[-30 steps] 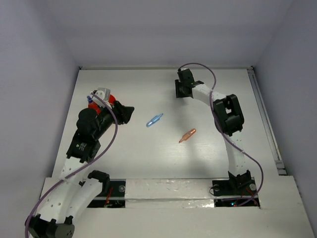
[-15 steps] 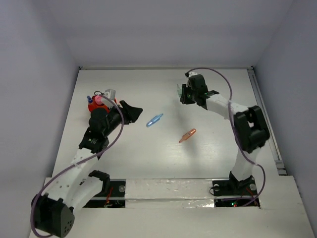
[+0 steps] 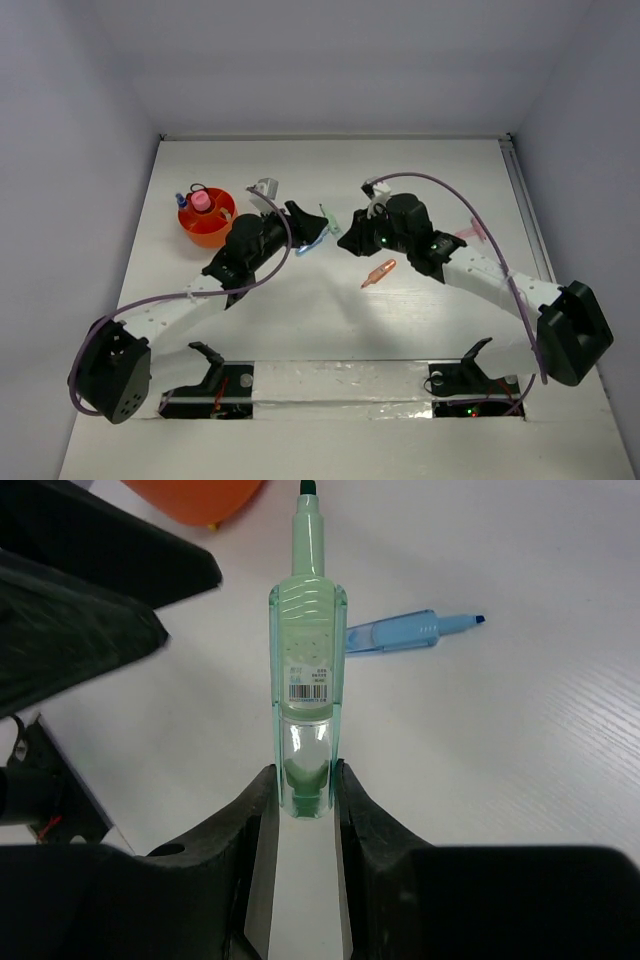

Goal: Sort the stationery into containers
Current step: Pick up the pen from the center of the board, then close the pen cap on the pen.

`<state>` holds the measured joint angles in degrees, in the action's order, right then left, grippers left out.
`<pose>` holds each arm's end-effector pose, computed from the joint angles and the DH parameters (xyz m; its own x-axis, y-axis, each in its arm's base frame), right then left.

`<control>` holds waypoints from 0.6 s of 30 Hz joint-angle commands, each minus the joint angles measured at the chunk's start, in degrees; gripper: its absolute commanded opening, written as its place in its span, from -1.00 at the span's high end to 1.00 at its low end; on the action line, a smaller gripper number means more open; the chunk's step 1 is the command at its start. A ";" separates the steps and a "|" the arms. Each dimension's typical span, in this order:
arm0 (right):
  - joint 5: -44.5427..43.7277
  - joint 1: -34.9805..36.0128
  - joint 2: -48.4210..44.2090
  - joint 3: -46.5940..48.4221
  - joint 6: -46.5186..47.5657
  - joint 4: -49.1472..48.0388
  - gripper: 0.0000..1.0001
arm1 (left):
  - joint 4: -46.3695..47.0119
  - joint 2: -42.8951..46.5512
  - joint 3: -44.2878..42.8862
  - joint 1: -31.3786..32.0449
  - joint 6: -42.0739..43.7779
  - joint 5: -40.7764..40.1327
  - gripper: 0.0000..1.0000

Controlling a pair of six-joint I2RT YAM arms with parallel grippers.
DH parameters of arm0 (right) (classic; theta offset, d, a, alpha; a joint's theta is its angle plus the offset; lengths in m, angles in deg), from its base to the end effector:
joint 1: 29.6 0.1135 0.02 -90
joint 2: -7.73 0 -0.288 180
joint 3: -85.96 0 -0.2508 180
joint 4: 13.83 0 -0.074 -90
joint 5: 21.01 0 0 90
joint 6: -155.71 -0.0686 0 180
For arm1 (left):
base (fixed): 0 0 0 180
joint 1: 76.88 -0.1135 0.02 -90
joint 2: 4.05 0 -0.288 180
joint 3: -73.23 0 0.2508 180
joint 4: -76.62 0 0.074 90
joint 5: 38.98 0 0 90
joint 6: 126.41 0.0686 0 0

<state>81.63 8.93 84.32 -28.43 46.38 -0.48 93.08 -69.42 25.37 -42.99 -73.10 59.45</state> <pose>0.2471 0.2160 0.2878 -0.5570 -0.0306 -0.8300 -0.6141 0.6880 0.3867 0.2276 -0.1650 0.2972 -0.4145 -0.4336 -0.8001 0.5308 0.5990 -0.5995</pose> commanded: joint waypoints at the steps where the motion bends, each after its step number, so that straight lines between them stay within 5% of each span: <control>1: 1.24 0.59 -2.33 -0.70 -0.97 -2.06 0.65 | 11.25 2.25 0.88 0.56 -1.80 -4.20 -0.02; 18: 3.79 1.64 -3.83 -2.02 -0.71 -2.85 0.66 | 13.46 -3.45 -0.70 2.67 -1.99 -7.02 0.09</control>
<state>84.28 10.19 81.68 -30.18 45.33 -1.29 100.56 -73.20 26.38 -41.57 -75.06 53.22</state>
